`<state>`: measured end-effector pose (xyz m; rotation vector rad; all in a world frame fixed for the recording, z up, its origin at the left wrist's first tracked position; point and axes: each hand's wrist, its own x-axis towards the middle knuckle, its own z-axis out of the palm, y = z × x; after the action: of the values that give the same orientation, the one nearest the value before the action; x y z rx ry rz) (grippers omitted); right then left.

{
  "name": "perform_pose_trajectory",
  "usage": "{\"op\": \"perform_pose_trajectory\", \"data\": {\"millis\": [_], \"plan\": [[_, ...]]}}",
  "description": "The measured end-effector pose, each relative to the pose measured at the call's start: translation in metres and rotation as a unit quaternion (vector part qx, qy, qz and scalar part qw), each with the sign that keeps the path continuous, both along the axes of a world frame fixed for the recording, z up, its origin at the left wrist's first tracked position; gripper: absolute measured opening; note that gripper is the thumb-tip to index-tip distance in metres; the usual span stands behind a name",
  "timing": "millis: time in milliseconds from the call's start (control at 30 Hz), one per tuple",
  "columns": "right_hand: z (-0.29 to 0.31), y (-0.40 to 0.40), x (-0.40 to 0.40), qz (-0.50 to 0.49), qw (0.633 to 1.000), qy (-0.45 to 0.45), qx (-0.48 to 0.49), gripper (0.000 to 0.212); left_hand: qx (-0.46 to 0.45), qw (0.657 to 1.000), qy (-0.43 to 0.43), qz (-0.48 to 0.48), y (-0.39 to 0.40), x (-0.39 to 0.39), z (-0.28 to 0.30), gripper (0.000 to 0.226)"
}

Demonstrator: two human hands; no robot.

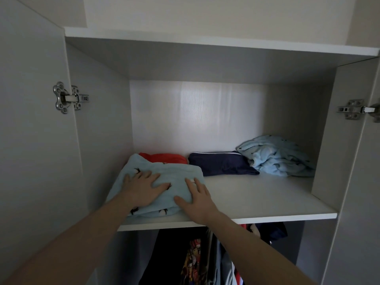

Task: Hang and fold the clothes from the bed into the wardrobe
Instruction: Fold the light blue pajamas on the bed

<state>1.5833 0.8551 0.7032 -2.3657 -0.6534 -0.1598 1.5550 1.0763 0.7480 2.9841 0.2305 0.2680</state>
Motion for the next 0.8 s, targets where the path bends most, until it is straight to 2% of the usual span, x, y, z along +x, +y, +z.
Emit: {"op": "perform_pose_trajectory", "data": {"millis": [133,300,400,533,667,800], "plan": [[0.006,-0.012,-0.008,0.002,1.000,0.016,-0.020,0.088,0.009,1.000,-0.027,0.001,-0.006,-0.010,-0.004,0.097],[0.009,-0.053,-0.045,0.011,0.998,0.043,0.032,0.085,-0.013,0.995,-0.101,-0.018,-0.038,-0.039,-0.007,0.062],[0.006,-0.090,-0.082,0.010,0.998,0.026,0.050,0.081,-0.058,0.984,-0.154,-0.074,-0.079,-0.065,-0.009,0.051],[0.003,-0.156,-0.143,-0.027,0.996,0.007,0.089,0.075,-0.138,0.953,-0.207,-0.173,-0.146,-0.117,-0.010,0.040],[-0.009,-0.234,-0.220,-0.091,0.988,-0.020,0.124,0.070,-0.172,0.929,-0.210,-0.250,-0.215,-0.175,-0.017,0.031],[-0.033,-0.310,-0.307,-0.156,0.978,-0.010,0.139,0.060,-0.206,0.892,-0.195,-0.352,-0.285,-0.233,-0.039,0.030]]}}
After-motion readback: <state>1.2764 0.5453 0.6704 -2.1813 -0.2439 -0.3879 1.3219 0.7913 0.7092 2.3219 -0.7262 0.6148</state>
